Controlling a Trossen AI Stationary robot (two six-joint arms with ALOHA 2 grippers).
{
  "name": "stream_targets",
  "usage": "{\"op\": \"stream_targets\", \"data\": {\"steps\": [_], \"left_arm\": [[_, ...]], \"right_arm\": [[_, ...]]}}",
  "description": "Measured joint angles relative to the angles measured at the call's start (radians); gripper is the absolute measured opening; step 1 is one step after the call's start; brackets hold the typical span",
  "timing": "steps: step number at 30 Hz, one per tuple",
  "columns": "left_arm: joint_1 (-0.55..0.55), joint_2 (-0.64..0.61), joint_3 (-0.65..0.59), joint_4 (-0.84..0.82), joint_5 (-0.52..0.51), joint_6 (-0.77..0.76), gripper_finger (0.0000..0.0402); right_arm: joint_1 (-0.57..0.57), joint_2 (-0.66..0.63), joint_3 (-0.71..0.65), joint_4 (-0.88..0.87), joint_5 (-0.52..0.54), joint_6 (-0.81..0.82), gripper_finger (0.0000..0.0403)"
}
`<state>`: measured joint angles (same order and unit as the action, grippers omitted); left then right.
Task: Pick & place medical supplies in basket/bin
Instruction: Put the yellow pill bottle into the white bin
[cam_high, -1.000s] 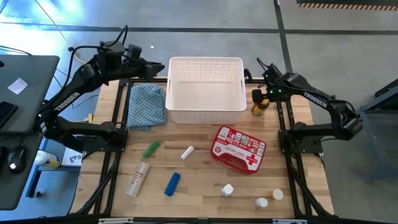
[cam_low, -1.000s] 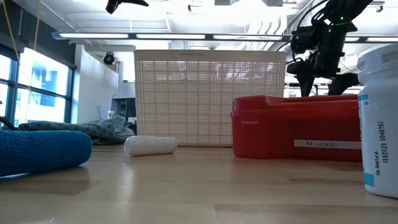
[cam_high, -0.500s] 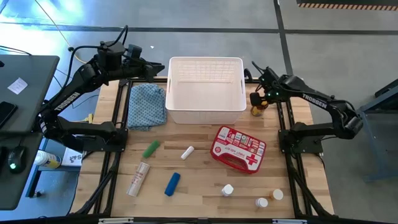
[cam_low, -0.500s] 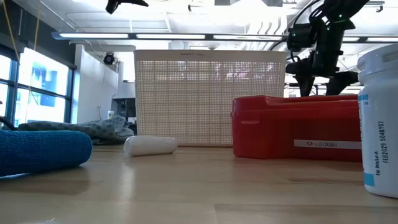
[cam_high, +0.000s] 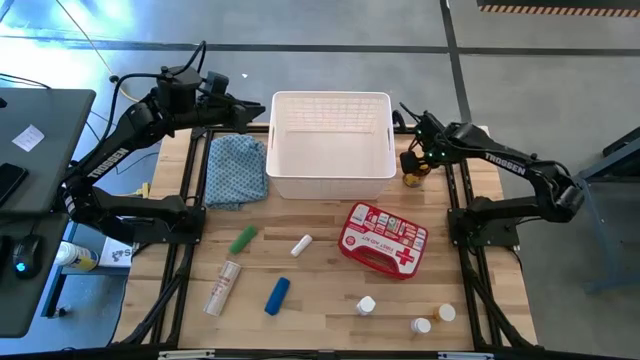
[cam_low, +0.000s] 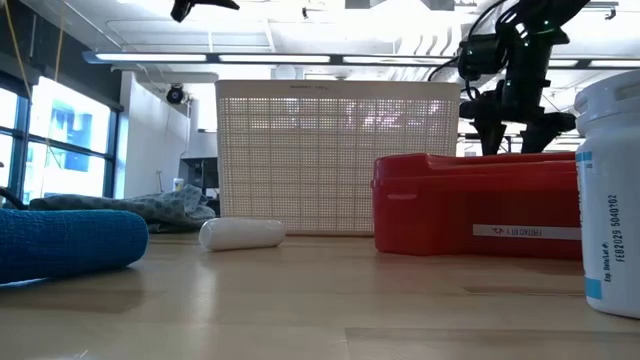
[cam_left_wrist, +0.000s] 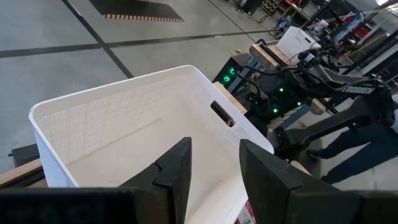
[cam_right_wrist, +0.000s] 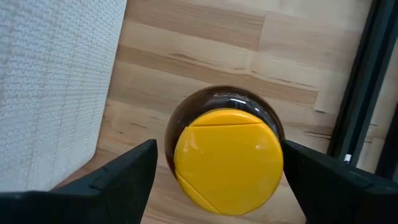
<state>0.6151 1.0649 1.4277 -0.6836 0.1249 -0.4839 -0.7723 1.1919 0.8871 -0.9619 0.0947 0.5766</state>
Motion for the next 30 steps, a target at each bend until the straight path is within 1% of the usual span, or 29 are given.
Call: {"op": "stream_targets", "data": {"steps": [3, 11, 14, 17, 23, 28, 30], "left_arm": [[0.000, 0.000, 0.000, 0.000, 0.000, 0.000, 0.0170], [0.000, 0.000, 0.000, 0.000, 0.000, 0.000, 0.0170], [0.000, 0.000, 0.000, 0.000, 0.000, 0.000, 0.0170], [0.000, 0.000, 0.000, 0.000, 0.000, 0.000, 0.0170], [0.000, 0.000, 0.000, 0.000, -0.001, 0.000, 0.0170], [0.000, 0.000, 0.000, 0.000, -0.001, 0.000, 0.0170], [0.000, 0.000, 0.000, 0.000, -0.001, 0.000, 0.0170]], "right_arm": [[0.008, 0.000, 0.000, 0.000, 0.009, 0.000, 0.0305], [0.008, -0.001, 0.000, 0.001, 0.008, 0.000, 0.0232], [0.008, -0.001, 0.000, 0.001, 0.007, 0.000, 0.0214], [0.008, -0.001, 0.000, 0.001, 0.008, -0.001, 0.0209], [0.008, -0.003, 0.000, -0.001, 0.007, -0.016, 0.0228], [0.008, -0.020, 0.001, -0.012, -0.005, -0.027, 0.0207], [0.008, -0.037, 0.001, -0.016, -0.007, -0.027, 0.0206]]}}
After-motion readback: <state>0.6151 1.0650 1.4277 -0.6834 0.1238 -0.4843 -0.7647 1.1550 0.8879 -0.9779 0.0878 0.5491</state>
